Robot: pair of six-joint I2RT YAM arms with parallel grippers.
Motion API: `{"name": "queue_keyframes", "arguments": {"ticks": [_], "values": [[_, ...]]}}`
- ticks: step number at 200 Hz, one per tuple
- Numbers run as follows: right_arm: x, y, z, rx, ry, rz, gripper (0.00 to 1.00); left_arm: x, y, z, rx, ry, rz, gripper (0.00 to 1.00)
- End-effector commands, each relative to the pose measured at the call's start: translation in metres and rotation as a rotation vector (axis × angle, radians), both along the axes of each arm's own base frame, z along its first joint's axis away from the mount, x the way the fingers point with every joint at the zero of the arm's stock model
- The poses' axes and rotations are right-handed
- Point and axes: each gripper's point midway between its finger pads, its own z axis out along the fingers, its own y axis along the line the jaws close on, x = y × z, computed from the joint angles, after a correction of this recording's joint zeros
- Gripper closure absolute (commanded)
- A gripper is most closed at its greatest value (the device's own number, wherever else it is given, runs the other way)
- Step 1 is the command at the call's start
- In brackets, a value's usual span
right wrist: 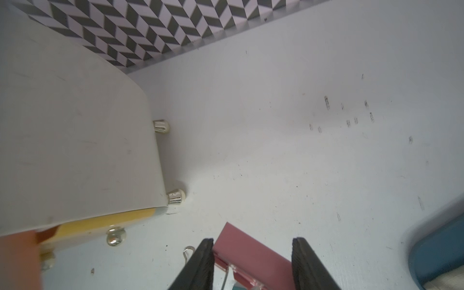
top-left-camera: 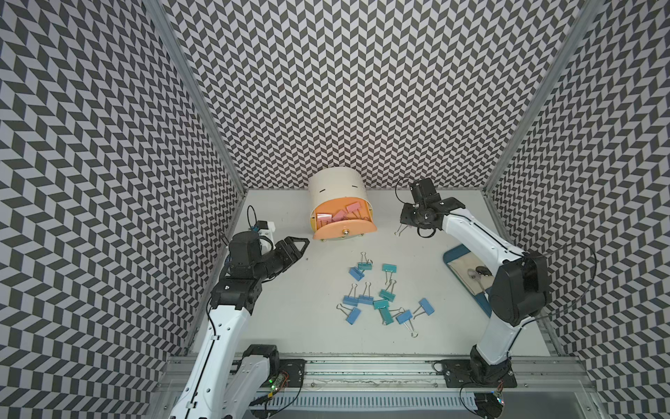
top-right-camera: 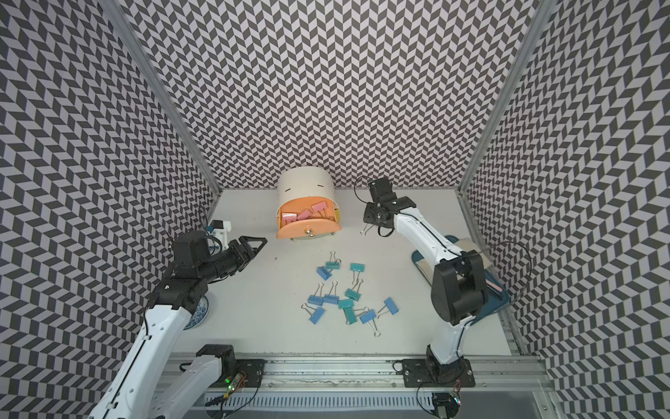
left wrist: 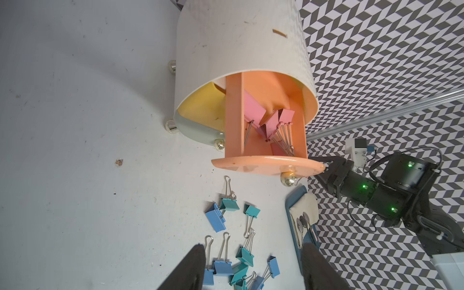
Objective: Put the binder clips in the drawer according to color
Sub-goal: Place the binder clip in the drawer.
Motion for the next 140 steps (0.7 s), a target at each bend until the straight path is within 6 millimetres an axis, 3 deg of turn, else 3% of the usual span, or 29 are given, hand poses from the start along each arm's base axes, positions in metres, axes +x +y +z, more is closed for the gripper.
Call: {"name": "queue_keyframes", "arguments": {"ticks": [1,32,64,113,140], "values": [[0.005,0.001,0.058,0.045,-0.124,0.011,0.58,0.008,-0.001,0.026,-0.015,-0.058,-0.008,0.35],[0.011,0.013,0.1,0.127,-0.199,0.032,0.59,0.018,-0.005,0.047,-0.024,-0.09,-0.027,0.35],[0.015,0.038,0.129,0.235,-0.233,0.066,0.59,0.024,-0.006,0.059,-0.027,-0.108,-0.037,0.35],[0.017,0.1,0.164,0.424,-0.254,0.15,0.59,0.024,-0.008,0.062,-0.043,-0.109,-0.042,0.35],[0.012,0.139,0.17,0.519,-0.238,0.206,0.6,0.02,-0.008,0.059,-0.044,-0.106,-0.042,0.35]]}}
